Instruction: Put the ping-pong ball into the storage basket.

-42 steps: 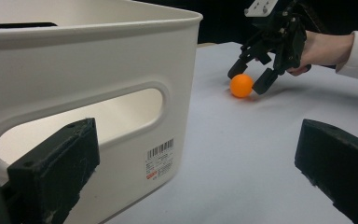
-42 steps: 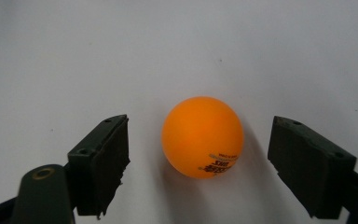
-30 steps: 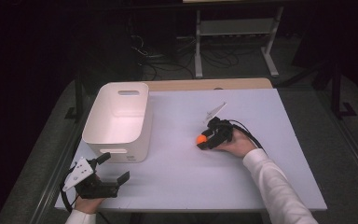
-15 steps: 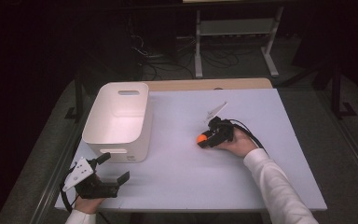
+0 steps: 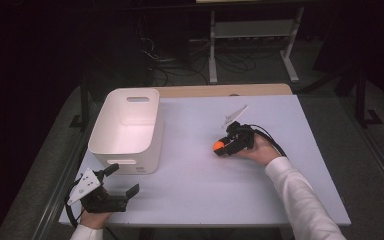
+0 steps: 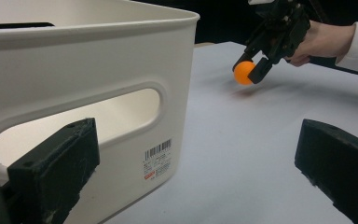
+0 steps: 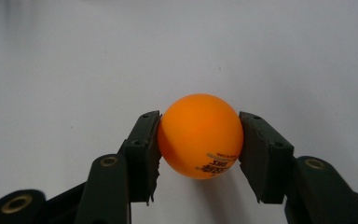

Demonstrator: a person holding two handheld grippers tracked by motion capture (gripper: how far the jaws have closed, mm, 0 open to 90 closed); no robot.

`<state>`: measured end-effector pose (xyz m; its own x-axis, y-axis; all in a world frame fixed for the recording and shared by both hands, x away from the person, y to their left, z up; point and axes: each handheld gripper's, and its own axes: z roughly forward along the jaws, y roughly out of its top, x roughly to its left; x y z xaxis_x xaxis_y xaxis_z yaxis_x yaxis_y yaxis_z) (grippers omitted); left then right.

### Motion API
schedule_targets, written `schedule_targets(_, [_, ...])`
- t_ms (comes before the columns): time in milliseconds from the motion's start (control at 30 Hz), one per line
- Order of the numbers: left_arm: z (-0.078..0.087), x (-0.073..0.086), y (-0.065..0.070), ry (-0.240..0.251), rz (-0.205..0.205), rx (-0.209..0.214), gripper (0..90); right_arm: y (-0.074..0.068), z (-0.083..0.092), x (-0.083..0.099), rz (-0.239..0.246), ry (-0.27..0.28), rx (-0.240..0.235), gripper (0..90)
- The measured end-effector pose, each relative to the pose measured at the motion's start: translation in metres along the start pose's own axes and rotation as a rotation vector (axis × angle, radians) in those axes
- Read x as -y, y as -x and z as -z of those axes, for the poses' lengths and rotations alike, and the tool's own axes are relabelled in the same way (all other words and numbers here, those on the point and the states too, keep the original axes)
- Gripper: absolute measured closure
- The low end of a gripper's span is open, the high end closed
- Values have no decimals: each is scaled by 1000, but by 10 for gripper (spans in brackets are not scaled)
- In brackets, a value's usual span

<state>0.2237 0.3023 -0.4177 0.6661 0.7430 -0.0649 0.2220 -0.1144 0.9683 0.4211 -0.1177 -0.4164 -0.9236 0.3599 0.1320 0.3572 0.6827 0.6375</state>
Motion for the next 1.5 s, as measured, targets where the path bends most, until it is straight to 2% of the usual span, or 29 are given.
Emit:
schedule_targets(333, [0,0,0,3,6,2,0,-5,10,-13,24,0,-5,494])
schedule_targets(500, [0,0,0,4,6,1,0,-8,20,-22,37,18,-12,494])
schedule_targets(933, [1,0,1,6,6,0,0,-15,33,-39,67,9,-21,495])
schedule_targets(1100, [1,0,1,5,6,-2,0,-19,36,-45,60,-8,-26,495])
schedule_targets(1167, [1,0,0,4,7,-2,0,-19,37,-50,90,1,-22,495])
schedule_targets(1267, [1,0,1,5,7,-3,0,-21,39,-52,84,-2,-27,495])
schedule_targets(1500, [1,0,1,4,6,-3,0,-23,41,-61,111,16,-24,494])
